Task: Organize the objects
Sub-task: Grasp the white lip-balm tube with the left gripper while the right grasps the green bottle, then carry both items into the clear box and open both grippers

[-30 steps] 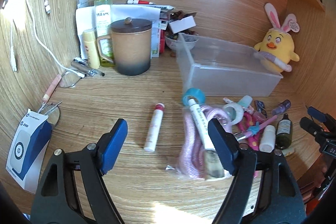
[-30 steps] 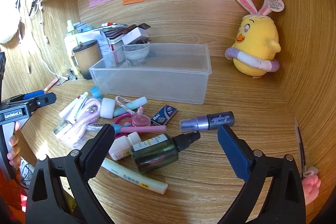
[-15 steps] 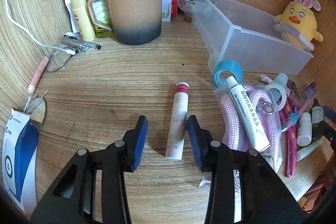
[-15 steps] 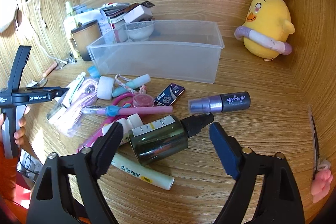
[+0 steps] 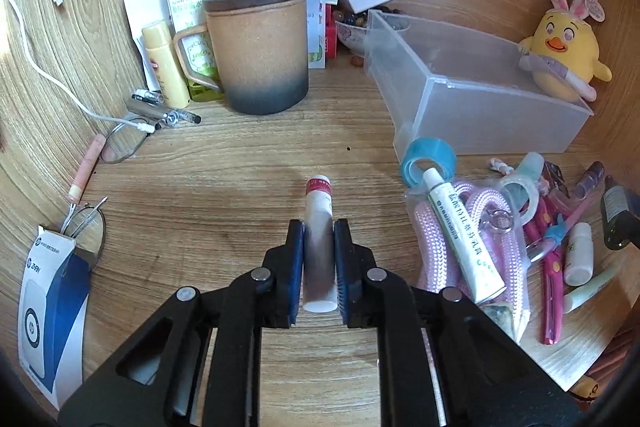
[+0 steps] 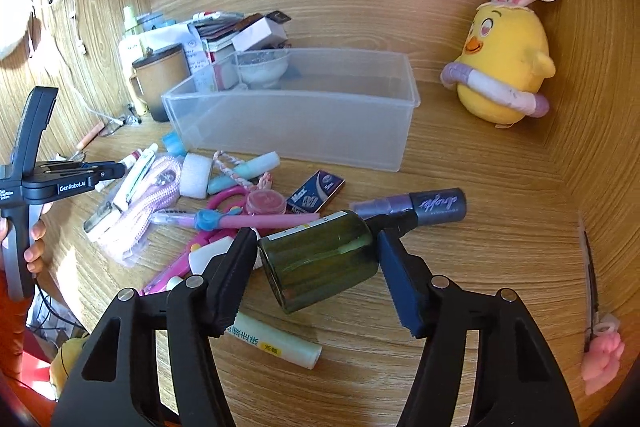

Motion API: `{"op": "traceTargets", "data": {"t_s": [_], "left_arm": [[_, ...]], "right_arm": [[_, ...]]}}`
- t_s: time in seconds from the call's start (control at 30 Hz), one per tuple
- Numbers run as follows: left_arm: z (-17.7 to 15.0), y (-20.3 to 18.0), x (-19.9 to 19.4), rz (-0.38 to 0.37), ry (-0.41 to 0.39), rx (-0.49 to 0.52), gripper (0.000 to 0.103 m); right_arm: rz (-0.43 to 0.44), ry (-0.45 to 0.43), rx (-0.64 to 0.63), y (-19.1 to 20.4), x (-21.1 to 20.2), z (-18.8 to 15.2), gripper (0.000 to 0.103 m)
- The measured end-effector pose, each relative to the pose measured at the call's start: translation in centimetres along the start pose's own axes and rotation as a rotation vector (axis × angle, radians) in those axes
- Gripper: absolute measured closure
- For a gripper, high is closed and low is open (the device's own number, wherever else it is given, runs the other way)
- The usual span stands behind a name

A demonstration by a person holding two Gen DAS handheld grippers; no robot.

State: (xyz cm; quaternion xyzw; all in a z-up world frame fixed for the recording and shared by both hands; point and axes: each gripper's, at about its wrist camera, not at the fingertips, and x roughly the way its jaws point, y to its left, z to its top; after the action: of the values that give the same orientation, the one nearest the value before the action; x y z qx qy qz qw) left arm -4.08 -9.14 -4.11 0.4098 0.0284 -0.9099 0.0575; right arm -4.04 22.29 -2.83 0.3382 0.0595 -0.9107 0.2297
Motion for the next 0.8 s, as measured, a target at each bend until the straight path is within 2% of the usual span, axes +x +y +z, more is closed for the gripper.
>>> {"op": "traceTargets", "data": {"t_s": [0.17,0.33,0.5,0.67,0.8], "left_arm": [[1.5,-0.4,-2.5,-0.007,-0.082,0.006,0.089],[4.0,-1.1,-4.7,-0.048,-0.163,0.006,0.089],[6.3,-2.5,-6.2,-0.095,-0.231,0.025,0.089],[8.4,-3.9,-6.5,-0.140,-0.251,0.043,0.089],[10.1,-4.9,-5.3,-0.177,-0.230,0.052,0.089]], "right_arm": [[-0.023,-0.059,-0.006,-0.5,-1.2,1.7,0.044],[-0.049,-0.132,-0.021,-0.9,-2.1,4.4,0.044],[-0.033,-0.194,-0.032,-1.1,-2.5,7.7,0.044],[-0.012,-0.218,-0.042,-1.0,-1.8,10.7,0.044],[-0.007,-0.196,-0.045,-1.4,-0.3,12.2,0.044]]}}
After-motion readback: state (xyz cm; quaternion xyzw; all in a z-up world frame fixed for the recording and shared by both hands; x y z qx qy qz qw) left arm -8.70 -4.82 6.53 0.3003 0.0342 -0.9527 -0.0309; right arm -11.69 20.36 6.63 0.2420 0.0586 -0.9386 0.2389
